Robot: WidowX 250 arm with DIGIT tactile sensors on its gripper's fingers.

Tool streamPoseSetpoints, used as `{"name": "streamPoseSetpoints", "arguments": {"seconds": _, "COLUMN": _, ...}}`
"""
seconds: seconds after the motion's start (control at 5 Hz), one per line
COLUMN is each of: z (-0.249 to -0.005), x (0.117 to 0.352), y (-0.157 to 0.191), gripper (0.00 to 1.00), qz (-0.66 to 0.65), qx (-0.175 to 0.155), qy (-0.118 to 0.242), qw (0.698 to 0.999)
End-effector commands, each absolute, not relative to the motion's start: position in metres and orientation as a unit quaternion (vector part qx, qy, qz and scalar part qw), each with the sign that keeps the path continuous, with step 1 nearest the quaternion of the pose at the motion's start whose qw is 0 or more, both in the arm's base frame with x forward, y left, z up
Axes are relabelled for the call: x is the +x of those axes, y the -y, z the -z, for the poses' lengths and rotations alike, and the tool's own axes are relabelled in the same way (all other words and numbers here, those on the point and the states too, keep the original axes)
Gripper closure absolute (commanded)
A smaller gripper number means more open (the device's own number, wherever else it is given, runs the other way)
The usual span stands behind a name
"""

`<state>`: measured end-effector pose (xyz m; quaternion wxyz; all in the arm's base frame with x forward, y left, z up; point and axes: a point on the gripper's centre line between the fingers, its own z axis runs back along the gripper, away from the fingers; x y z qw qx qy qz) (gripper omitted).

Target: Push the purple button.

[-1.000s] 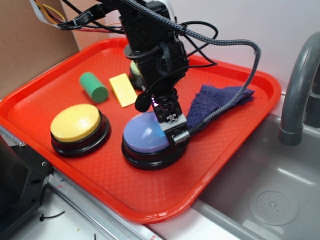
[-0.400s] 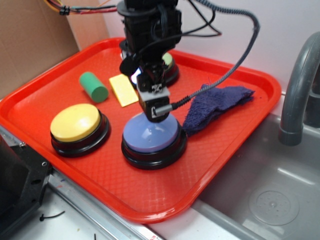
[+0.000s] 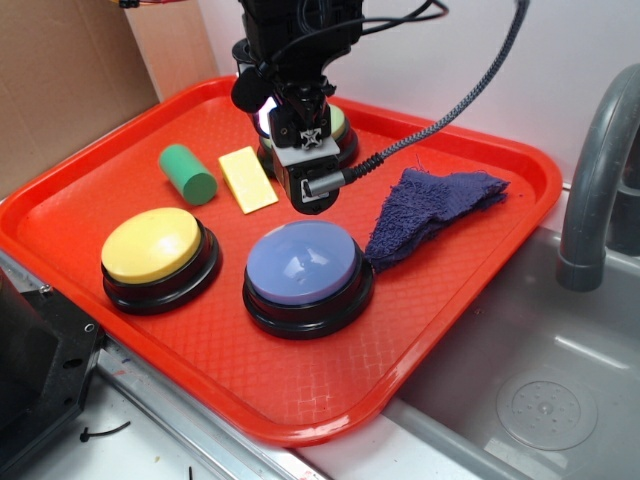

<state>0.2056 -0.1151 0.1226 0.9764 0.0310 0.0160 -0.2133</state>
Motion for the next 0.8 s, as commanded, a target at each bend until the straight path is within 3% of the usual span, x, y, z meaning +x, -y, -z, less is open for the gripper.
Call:
{"name": "streamPoseSetpoints", "arguments": {"seconds": 0.0, "z": -0.164, "x": 0.201, "y": 0.112, "gripper": 0.00, "qz": 0.171, "qx": 0.018, "qy": 0.011, "qw": 0.985}}
{"name": "streamPoseSetpoints", "arguments": {"seconds": 0.4, "z": -0.192, "x": 0.173, "y": 0.094, "gripper": 0.00, "qz": 0.095, "qx": 0.001, "qy": 0.025, "qw": 0.995}}
{"name": "streamPoseSetpoints", "arguments": {"seconds": 0.6, "z": -0.197, "x": 0.164, "y": 0.087, "gripper": 0.00, "qz": 0.060, "qx": -0.002, "qy": 0.016, "qw": 0.998}}
